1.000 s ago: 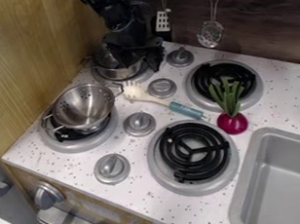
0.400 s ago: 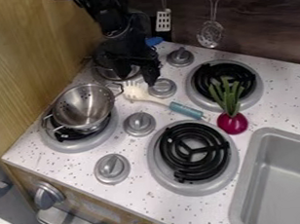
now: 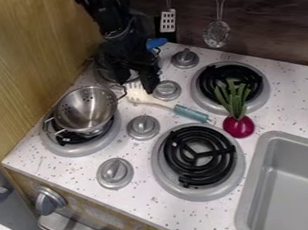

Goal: Put the pasta server in the silver pot

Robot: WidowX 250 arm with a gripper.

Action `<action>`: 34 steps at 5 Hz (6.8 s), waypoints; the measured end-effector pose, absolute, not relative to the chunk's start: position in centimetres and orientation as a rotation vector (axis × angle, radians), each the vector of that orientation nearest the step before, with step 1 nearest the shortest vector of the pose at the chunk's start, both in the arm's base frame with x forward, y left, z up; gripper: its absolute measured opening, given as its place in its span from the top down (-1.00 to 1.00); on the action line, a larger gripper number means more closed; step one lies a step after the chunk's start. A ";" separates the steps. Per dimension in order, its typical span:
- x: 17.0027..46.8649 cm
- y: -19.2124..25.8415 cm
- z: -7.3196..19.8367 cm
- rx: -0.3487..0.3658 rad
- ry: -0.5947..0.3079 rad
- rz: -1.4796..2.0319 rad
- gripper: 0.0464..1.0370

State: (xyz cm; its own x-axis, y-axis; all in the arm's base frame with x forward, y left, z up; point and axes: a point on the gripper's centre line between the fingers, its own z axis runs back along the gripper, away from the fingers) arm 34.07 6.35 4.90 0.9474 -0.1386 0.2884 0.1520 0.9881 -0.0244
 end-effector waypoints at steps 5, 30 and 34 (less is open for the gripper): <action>37.3 6.8 3.3 -0.176 -0.274 -0.559 -0.93; 37.7 4.7 3.7 -0.036 -0.264 -1.077 0.64; 34.0 7.3 3.4 -0.116 -0.439 -0.707 0.64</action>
State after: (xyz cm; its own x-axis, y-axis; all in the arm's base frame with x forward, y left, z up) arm 34.00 7.32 3.42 0.6737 -0.6025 0.4279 0.6506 0.7582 0.0431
